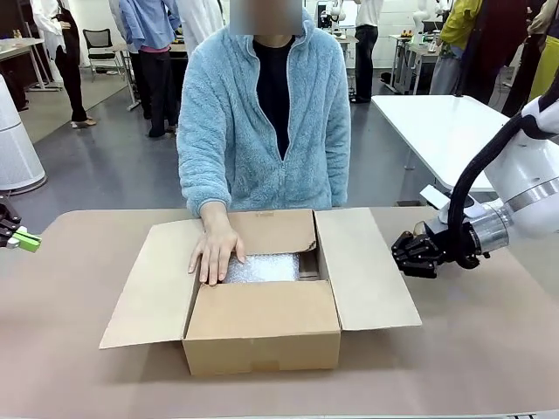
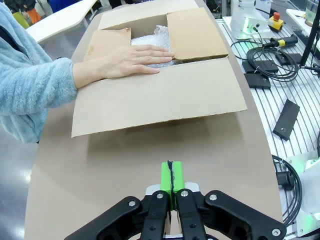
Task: Wrap the clocks to prevent damage.
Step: Push the right (or left) flap of the Package Box to close it.
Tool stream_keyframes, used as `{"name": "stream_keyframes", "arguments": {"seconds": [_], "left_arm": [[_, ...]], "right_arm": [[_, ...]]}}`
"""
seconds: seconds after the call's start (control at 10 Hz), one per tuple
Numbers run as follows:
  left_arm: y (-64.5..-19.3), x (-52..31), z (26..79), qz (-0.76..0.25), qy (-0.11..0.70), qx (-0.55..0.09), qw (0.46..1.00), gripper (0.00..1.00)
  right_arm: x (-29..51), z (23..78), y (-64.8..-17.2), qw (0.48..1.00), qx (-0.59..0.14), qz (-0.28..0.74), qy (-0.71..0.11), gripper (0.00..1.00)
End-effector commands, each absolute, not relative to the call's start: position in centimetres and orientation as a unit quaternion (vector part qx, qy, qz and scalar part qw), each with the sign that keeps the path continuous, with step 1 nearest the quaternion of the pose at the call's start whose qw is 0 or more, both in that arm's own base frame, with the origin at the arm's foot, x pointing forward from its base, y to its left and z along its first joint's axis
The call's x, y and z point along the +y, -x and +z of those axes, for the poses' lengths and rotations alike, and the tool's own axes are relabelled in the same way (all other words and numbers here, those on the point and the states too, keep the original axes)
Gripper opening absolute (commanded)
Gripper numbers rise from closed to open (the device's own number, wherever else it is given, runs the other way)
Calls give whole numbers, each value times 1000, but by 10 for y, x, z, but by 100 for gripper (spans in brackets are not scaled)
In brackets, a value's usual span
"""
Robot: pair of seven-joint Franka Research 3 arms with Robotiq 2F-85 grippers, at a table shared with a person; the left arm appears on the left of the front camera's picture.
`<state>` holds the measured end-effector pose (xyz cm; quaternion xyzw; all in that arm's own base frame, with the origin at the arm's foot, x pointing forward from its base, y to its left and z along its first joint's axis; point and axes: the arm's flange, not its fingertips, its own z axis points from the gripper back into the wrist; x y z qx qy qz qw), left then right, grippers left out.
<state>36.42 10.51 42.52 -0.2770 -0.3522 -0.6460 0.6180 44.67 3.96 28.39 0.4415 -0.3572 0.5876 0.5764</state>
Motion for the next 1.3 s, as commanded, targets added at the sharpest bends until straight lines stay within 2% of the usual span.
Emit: {"name": "stream_keyframes", "arguments": {"seconds": [0.0, 0.8, 1.2], "left_arm": [[-364, 106, 427, -643, 280, -355, 618, 0], [-364, 106, 427, -643, 280, -355, 618, 0], [-364, 106, 427, -643, 280, -355, 618, 0]], "right_arm": [[42, 280, -450, 551, -396, 573, -460, 1], [109, 326, -419, 463, -441, 617, -458, 1], [151, 330, -433, 467, -434, 629, -446, 1]]}}
